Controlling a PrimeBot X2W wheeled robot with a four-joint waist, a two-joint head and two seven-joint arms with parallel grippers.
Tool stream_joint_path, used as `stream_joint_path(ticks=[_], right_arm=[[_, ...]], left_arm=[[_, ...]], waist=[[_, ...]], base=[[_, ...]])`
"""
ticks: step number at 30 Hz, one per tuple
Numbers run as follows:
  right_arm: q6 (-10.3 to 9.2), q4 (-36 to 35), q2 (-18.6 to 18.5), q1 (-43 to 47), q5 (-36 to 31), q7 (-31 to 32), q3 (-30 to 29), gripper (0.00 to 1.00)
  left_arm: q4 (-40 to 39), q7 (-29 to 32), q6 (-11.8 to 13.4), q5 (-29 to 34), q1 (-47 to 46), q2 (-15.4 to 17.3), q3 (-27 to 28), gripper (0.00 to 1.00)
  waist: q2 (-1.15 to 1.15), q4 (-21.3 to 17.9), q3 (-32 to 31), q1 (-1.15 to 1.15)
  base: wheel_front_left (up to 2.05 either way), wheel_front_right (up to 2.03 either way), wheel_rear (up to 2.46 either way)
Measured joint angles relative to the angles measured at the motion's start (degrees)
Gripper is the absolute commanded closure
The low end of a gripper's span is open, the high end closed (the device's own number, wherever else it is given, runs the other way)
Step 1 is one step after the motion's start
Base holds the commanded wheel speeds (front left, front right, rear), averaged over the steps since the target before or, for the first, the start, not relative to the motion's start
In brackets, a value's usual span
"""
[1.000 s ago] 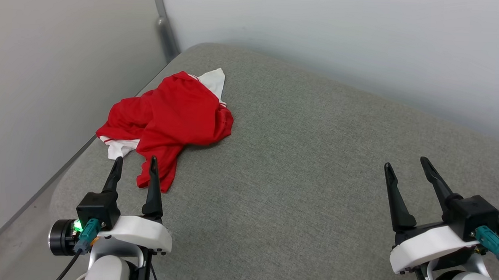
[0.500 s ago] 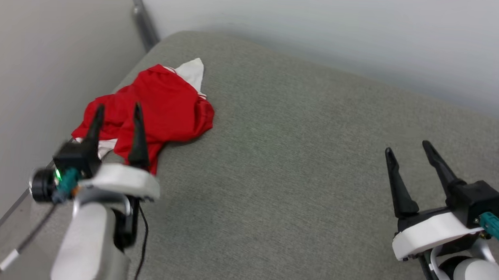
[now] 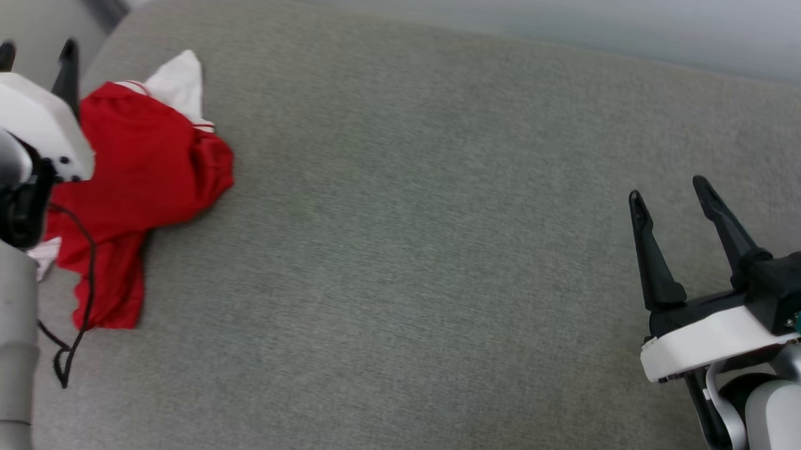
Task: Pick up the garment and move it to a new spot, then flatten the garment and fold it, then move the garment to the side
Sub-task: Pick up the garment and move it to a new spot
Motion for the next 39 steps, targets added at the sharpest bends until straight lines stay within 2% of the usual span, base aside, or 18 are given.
stream_joint_path(ticks=[5,10,13,16,17,18,19,20,24,26,31,39], right_arm=[[0.0,-0.11,-0.13,-2.07,0.37,-0.46,-0.08,0.0],[0.0,0.32,-0.16,-3.6,0.6,-1.2,-0.1,0.0],[0.0,0.68,-0.18,-3.73,0.69,-1.38,-0.22,0.0],[0.0,0.97,-0.21,-4.03,0.76,-1.77,-0.31,0.0],[0.0,1.01,-0.21,-4.16,0.8,-1.77,-0.32,0.0],[0.0,1.08,-0.21,-4.3,0.8,-1.77,-0.33,0.0],[0.0,1.2,-0.18,-4.4,0.8,-1.77,-0.32,0.0],[0.0,1.22,-0.16,-4.5,0.79,-1.77,-0.31,0.0],[0.0,1.24,-0.07,-4.74,0.78,-1.77,-0.33,0.0],[0.0,1.25,-0.03,-4.69,0.71,-1.77,-0.49,0.0],[0.0,1.6,0.6,-3.18,0.05,-1.82,-1.44,0.0],[0.0,1.99,2.64,-0.37,-0.23,-2.21,-3.07,0.0]], left_arm=[[6.46,14.9,-1.4,-4.08,-1.27,4.61,0.42,0.0],[10.68,27.96,-1.87,-7.54,-0.71,7.66,0.43,0.0],[12.46,34.67,-0.99,-10.36,0.39,7.37,1.8,0.0],[12.58,38.09,0.76,-12.05,1.13,6.97,3.15,0.0],[12.24,38.55,1.09,-12.5,1.26,6.93,3.42,0.06],[11.77,38.57,1.46,-12.55,1.62,6.79,3.52,0.59],[11.41,38.64,1.83,-12.74,1.8,6.57,3.64,0.91],[11.06,38.64,2.26,-13.06,1.99,6.32,3.87,1.0],[9.13,35.86,3.79,-12.56,3.11,5.1,3.72,1.0],[8.21,33.19,4.38,-11.15,3.61,5.48,3.43,1.0],[5.24,24.2,6.68,-7.44,3.16,7.32,2.97,1.0],[0.63,8.96,7.94,-2.93,-0.24,7.15,0.52,1.0]], waist=[[0.0,-3.11,3.96,0.0],[0.0,-5.54,7.33,0.0],[0.0,-6.52,8.82,0.0],[0.0,-7.13,9.55,0.0],[0.0,-7.19,9.72,0.0],[0.0,-7.21,9.84,-0.01],[0.0,-7.2,9.83,0.0],[0.0,-7.16,9.76,-0.01],[0.0,-6.9,8.89,0.0],[0.0,-6.74,8.08,0.0],[0.0,-6.17,5.23,0.0],[0.0,-5.09,-1.15,-0.01]], base=[[0.0,0.0,0.0],[0.0,0.0,0.0],[0.0,0.0,0.0],[0.0,0.0,0.0],[0.0,0.0,0.0],[0.0,0.0,0.0],[0.0,0.0,0.0],[0.0,0.0,0.0],[0.0,0.0,0.0],[0.0,0.0,0.0],[0.0,0.0,0.0],[0.0,0.0,0.0]])
